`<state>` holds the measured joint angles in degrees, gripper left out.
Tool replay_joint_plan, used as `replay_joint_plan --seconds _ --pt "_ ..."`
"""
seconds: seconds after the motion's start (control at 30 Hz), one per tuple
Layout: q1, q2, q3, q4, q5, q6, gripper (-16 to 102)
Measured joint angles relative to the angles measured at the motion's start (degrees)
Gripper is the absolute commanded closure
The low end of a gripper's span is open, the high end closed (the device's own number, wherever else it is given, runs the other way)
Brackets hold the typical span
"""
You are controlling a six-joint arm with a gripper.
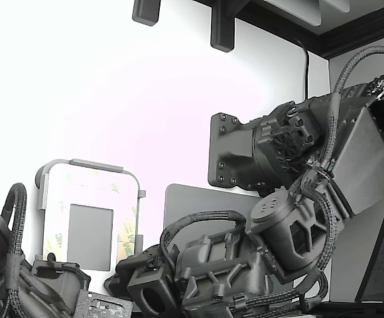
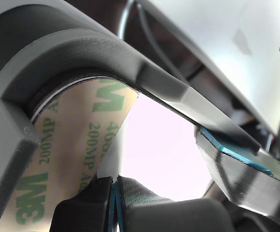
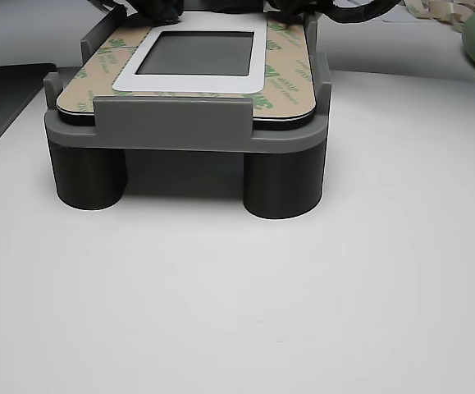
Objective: Peel off protective film from adhesive tape.
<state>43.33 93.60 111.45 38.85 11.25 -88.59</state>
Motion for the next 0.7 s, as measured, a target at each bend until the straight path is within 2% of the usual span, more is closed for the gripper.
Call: replay_joint_plan --seconds 0.7 --pt "-0.1 0.1 -1.1 -0.4 -0.5 -1.4 93"
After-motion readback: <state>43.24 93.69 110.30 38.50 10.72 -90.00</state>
